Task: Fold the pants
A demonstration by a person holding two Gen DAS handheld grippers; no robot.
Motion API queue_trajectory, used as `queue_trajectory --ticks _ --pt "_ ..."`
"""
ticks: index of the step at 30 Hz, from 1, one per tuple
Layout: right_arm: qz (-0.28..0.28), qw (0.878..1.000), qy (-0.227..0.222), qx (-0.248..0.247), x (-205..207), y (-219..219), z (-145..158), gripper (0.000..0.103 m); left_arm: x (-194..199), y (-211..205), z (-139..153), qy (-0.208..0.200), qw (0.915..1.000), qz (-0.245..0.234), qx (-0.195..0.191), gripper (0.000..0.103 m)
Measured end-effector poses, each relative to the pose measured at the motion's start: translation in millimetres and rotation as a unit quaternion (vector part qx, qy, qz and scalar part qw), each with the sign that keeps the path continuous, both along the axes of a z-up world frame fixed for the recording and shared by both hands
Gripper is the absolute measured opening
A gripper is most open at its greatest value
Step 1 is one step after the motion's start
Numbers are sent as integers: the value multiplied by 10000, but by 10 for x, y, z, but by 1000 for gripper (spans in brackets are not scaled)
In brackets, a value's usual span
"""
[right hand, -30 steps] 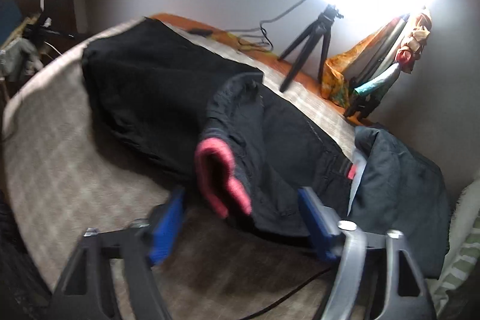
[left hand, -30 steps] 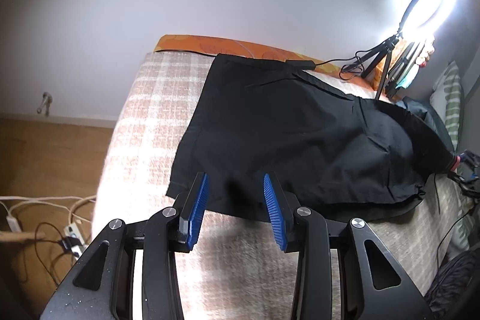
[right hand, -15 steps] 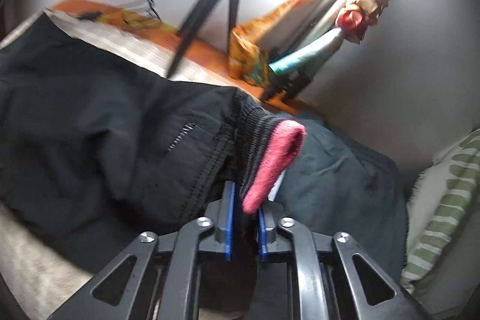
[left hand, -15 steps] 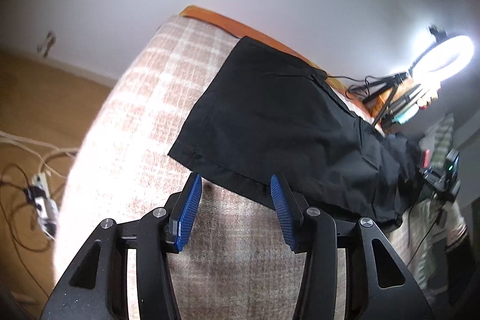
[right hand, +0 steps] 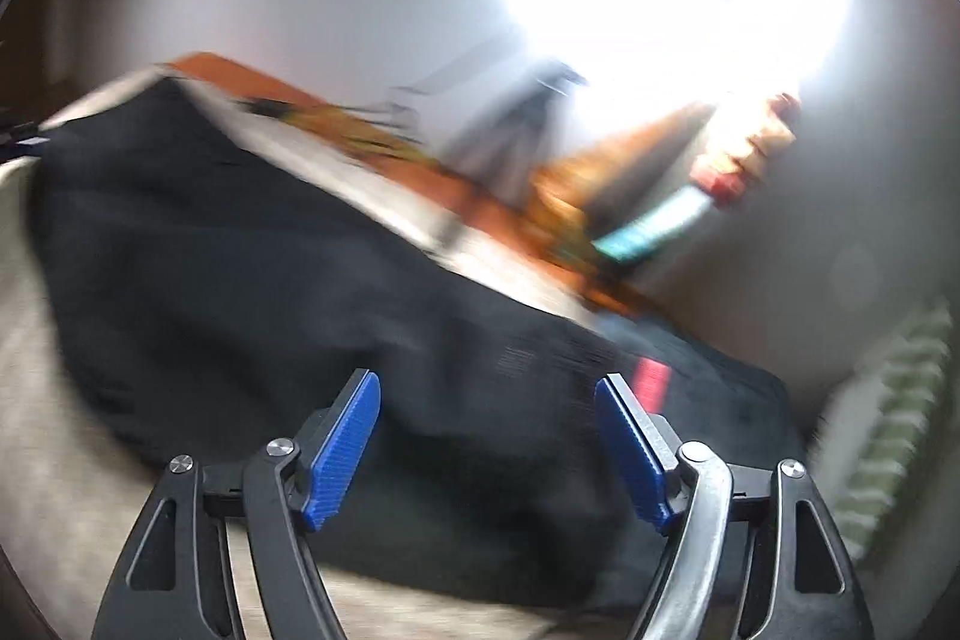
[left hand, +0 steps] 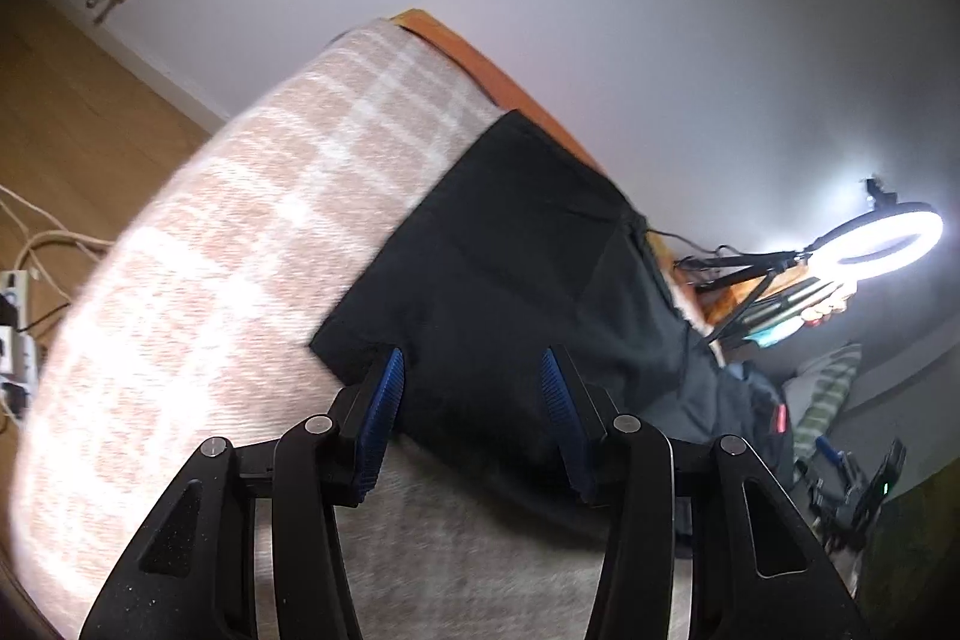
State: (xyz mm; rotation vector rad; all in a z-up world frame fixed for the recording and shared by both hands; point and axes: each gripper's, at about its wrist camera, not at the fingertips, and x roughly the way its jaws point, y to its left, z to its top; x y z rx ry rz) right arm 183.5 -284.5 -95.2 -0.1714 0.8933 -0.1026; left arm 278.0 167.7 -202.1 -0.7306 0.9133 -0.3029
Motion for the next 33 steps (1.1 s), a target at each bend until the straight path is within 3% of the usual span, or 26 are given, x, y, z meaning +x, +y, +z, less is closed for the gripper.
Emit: queue_trajectory --ticks 4,6,11,13,16,18,21,25,29,30,31,33 --pt "1191 9914 68 540 62 606 16 74 -5 -61 45 -106 9999 85 83 46" --pt "1688 9831 226 673 154 903 -79 67 -37 -42 57 -79 9997 205 134 46" --pt "2494 9649 676 472 378 1483 -438 64 -133 65 79 43 9988 342 356 46" --pt "2557 9623 856 360 453 1573 -585 63 -155 126 55 199 9982 400 402 53" --pt "2585 9603 975 388 527 1549 -687 49 -134 184 -47 501 9975 435 252 54" --pt "2628 9561 1099 688 567 1534 -700 21 -81 176 -43 410 9975 441 375 55" --pt "2684 9546 1124 645 570 1579 -709 10 18 180 -41 384 9969 550 401 56" --pt "2678 9547 1128 638 541 1596 -704 8 175 118 -18 304 9974 438 480 74" --pt "2625 9558 1101 739 552 1587 -723 8 186 -6 24 250 9951 316 900 74" --pt "2615 9563 1085 738 541 1603 -714 8 184 -29 26 208 9949 276 944 64" --pt "2610 9565 1075 735 534 1615 -705 8 179 -55 15 184 9952 216 932 43" --pt "2595 9570 1064 738 542 1625 -691 8 160 -80 -34 144 9967 162 779 26"
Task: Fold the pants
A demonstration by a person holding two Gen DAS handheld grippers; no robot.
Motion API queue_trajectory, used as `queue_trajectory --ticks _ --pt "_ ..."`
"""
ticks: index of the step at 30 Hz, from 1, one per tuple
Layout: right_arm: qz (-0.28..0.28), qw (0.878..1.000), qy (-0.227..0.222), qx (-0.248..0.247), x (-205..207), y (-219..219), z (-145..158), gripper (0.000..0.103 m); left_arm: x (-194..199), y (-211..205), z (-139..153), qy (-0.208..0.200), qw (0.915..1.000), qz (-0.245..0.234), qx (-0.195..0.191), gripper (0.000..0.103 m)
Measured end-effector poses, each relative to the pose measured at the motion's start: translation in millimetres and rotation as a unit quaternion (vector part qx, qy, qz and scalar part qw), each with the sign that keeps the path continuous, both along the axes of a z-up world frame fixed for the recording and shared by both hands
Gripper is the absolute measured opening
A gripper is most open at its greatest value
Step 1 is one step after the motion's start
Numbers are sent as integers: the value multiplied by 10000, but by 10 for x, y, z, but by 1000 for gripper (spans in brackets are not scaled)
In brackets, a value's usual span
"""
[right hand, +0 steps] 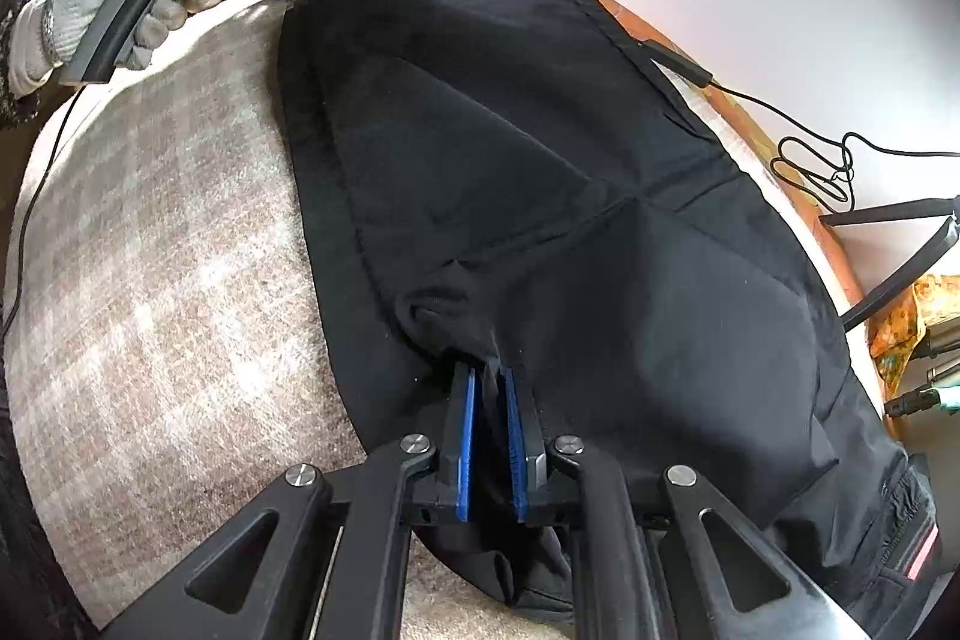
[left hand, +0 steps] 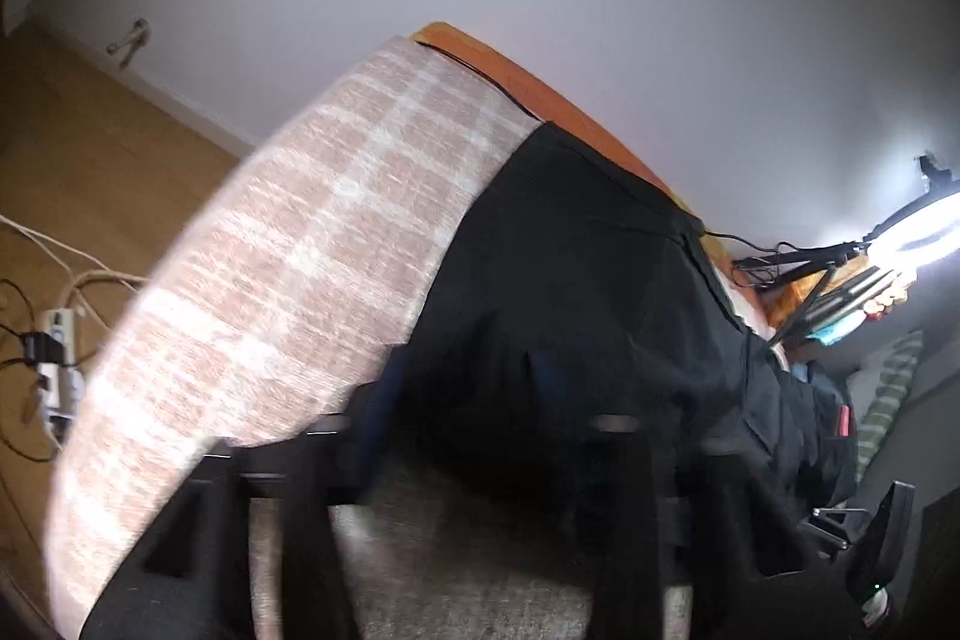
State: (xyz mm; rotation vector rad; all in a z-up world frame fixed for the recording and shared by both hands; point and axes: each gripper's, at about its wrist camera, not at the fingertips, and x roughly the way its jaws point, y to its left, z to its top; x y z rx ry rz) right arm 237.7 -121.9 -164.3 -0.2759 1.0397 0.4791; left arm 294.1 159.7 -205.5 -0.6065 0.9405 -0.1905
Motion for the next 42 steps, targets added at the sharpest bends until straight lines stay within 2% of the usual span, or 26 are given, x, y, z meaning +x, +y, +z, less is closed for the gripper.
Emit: queue_trajectory --ticks 3,5,8,10,12,14,15,19,20,21,22,24,29,34,36,38,40,41,42 --pt "-8 10000 -2 -9 4 -10 -5 8 -30 -48 28 -237 9997 -69 -53 11" --pt "-13 10000 3 -20 3 -9 -3 8 -56 -95 92 -438 9990 -124 42 9" --pt "-8 10000 -3 0 -34 12 43 11 -88 -86 150 -588 9982 -115 -48 8" --pt "63 9999 -96 -38 -92 23 78 28 -96 -66 168 -614 9980 -117 -41 8" --pt "204 9994 -200 -175 -155 58 95 51 -114 -45 169 -611 9981 -110 -34 8" --pt "328 9988 -235 -276 -200 88 89 63 -131 -43 183 -634 9979 -114 11 8" --pt "370 9983 -260 -360 -220 102 75 64 -135 -56 192 -644 9978 -123 55 8" --pt "429 9980 -239 -392 -231 103 77 60 -140 -74 228 -677 9976 -139 68 7" --pt "469 9982 -184 -320 -231 93 71 50 -141 -77 253 -706 9974 -151 81 7" --pt "465 9985 -97 -258 -214 77 55 29 -144 -78 275 -737 9971 -160 110 7" --pt "443 9989 -3 -167 -200 70 54 27 -149 -81 287 -756 9969 -162 131 7" --pt "324 9988 -89 -367 -193 94 63 0 -169 -75 324 -829 9963 -181 165 7" --pt "401 9988 -85 -270 -243 75 172 0 -235 -32 340 -818 9962 -210 212 7" --pt "327 9994 -60 132 -339 -64 366 0 -372 -21 463 -890 9936 -348 599 6" --pt "507 9987 -35 57 -364 -72 328 0 -386 55 431 -783 9942 -323 663 6" --pt "580 9982 34 -137 -335 10 235 0 -392 172 366 -628 9957 -99 672 5" --pt "630 9976 240 -176 -315 64 119 5 -425 299 330 -521 9963 125 670 5" --pt "679 9970 316 -171 -304 97 102 12 -463 370 327 -499 9966 211 624 5" --pt "738 9966 320 -162 -314 123 106 25 -489 423 332 -502 9968 249 572 5"
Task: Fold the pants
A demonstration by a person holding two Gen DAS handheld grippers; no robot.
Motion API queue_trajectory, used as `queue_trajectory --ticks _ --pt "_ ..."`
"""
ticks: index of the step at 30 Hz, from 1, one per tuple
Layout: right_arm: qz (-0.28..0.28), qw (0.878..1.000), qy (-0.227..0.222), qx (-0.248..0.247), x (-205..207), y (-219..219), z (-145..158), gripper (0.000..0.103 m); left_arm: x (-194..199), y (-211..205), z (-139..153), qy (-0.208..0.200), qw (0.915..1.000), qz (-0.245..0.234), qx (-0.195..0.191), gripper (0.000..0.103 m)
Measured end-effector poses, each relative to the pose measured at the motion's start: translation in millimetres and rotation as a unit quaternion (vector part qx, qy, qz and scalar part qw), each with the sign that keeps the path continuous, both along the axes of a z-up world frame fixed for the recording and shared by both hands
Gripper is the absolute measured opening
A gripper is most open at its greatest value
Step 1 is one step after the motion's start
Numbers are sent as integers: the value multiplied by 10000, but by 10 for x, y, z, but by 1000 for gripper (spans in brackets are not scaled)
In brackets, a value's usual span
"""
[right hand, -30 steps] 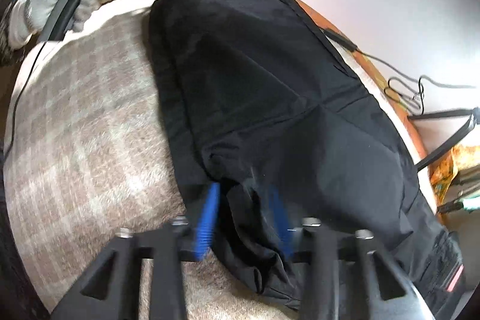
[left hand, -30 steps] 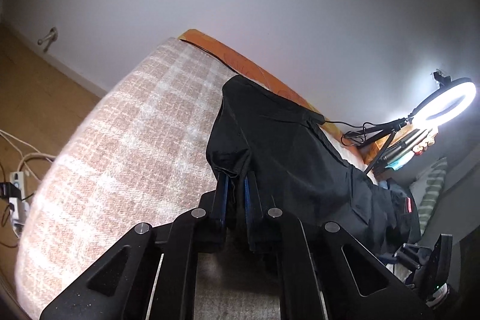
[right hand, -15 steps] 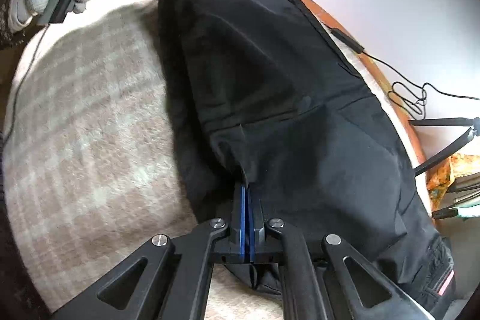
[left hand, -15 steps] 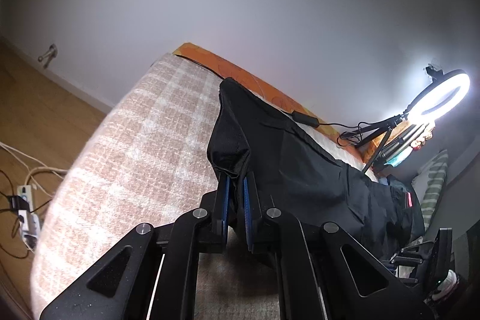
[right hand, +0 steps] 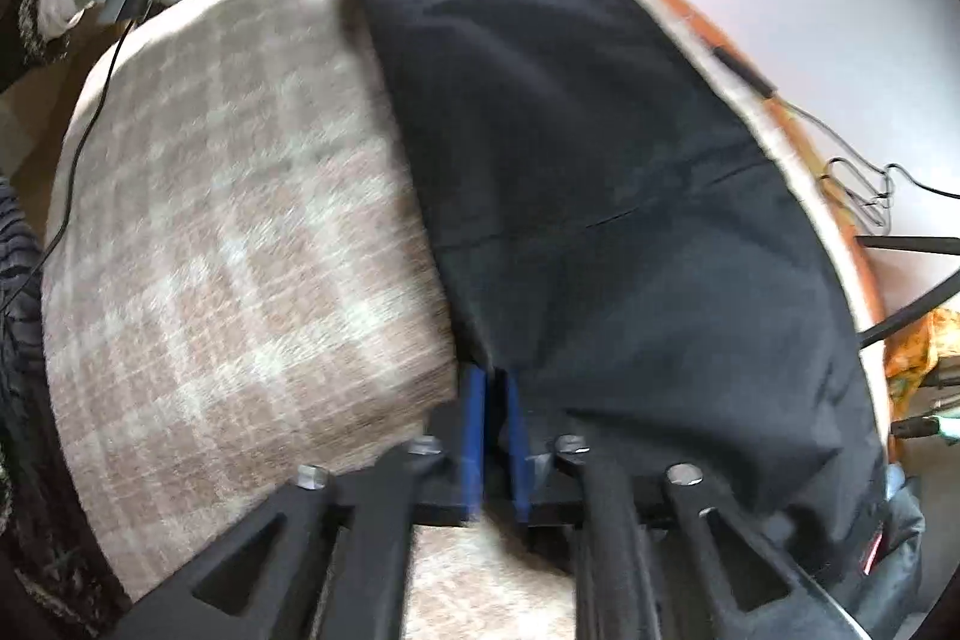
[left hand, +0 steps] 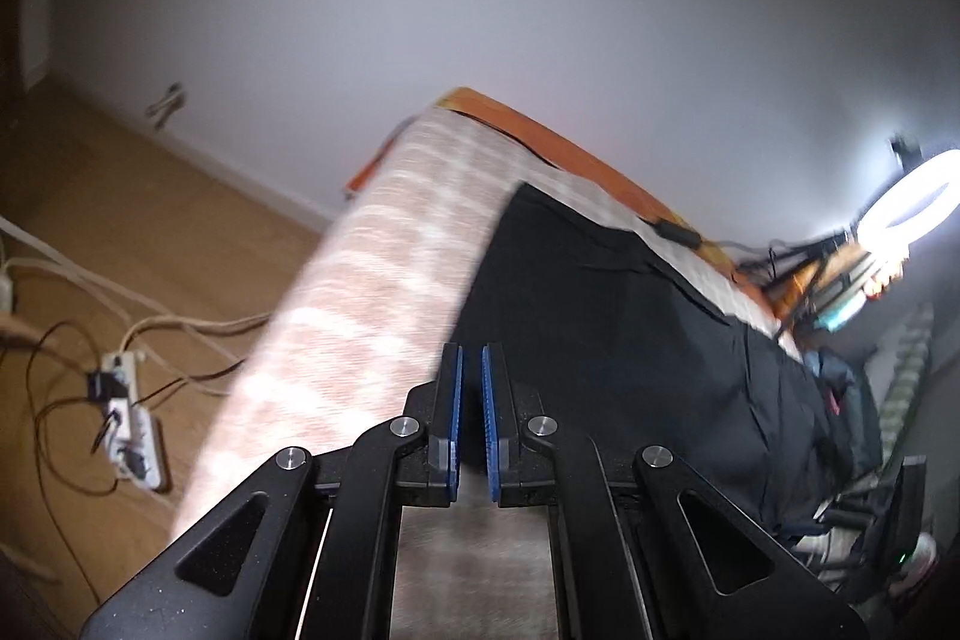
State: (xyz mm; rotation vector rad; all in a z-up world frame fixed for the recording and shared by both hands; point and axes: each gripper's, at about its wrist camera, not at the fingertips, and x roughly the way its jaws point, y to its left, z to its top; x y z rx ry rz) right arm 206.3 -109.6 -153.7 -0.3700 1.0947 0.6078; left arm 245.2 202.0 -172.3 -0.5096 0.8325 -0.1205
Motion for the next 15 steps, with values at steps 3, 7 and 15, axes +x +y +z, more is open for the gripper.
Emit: queue_trajectory --ticks 3,7,15 --pt "87 9998 -82 131 -41 15 84 34 -88 167 42 -49 9999 136 -90 7" --pt "-172 9990 -267 307 19 5 217 47 -100 213 -45 188 9977 126 -632 17" --pt "-467 9947 -434 808 257 174 368 56 -84 -32 -444 765 9788 200 -1887 40"
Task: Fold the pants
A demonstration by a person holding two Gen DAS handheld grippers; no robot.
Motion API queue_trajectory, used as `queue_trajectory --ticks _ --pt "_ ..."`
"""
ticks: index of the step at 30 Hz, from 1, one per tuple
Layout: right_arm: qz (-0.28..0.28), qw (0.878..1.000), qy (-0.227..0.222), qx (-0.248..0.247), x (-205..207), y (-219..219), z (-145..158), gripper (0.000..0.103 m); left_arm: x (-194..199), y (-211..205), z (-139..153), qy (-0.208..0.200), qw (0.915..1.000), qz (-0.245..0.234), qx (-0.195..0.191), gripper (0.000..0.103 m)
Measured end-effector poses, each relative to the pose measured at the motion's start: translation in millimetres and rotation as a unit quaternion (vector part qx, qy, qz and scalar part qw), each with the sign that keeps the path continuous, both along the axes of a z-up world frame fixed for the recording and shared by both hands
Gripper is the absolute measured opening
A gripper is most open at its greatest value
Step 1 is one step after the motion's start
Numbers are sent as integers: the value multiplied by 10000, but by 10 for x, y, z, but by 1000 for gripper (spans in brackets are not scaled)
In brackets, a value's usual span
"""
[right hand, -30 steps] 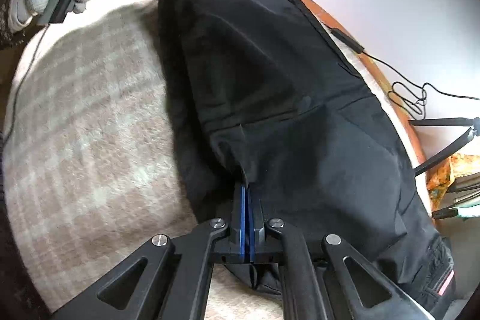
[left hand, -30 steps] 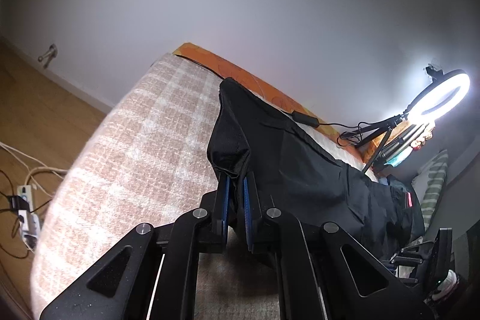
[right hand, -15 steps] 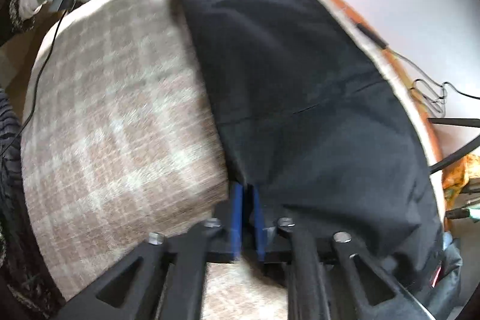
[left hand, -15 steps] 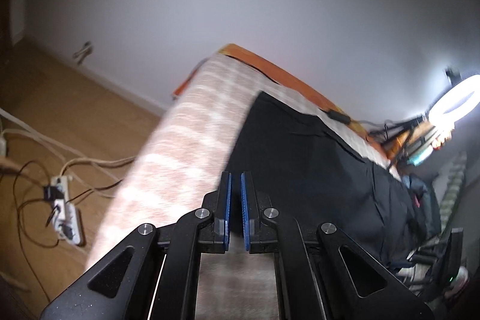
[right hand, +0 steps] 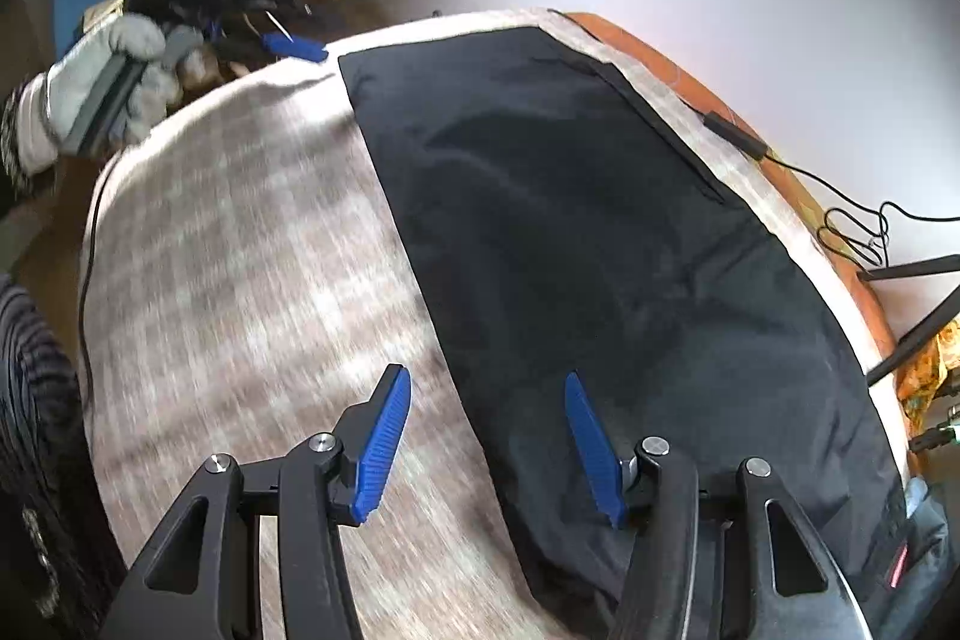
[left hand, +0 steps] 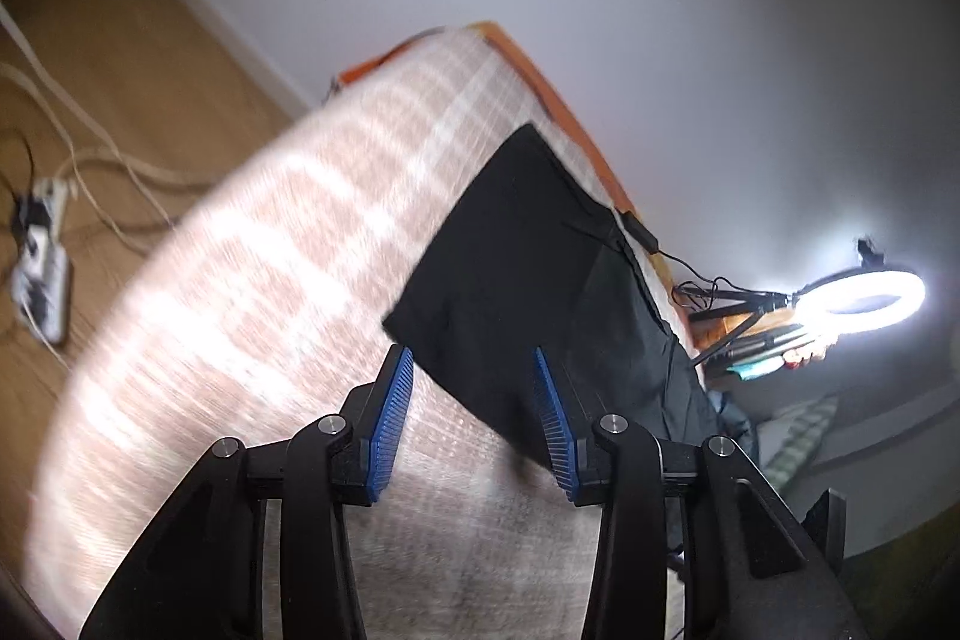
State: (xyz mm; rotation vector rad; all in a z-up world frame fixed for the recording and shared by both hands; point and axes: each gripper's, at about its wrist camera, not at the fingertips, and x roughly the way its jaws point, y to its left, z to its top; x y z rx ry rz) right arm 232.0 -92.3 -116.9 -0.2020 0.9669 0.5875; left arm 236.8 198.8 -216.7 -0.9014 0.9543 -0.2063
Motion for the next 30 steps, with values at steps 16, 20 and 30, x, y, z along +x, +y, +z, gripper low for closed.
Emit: queue_trajectory --ticks 16,20,30 --pt "-764 9916 195 1026 253 -106 113 63 295 -404 97 -953 9946 387 -155 10" --pt "-1065 9836 341 1415 453 -244 192 72 368 -621 193 -1181 9929 35 145 10" --pt "-1161 9453 1132 2830 1544 -97 388 79 426 -985 146 -1222 9868 -556 905 9"
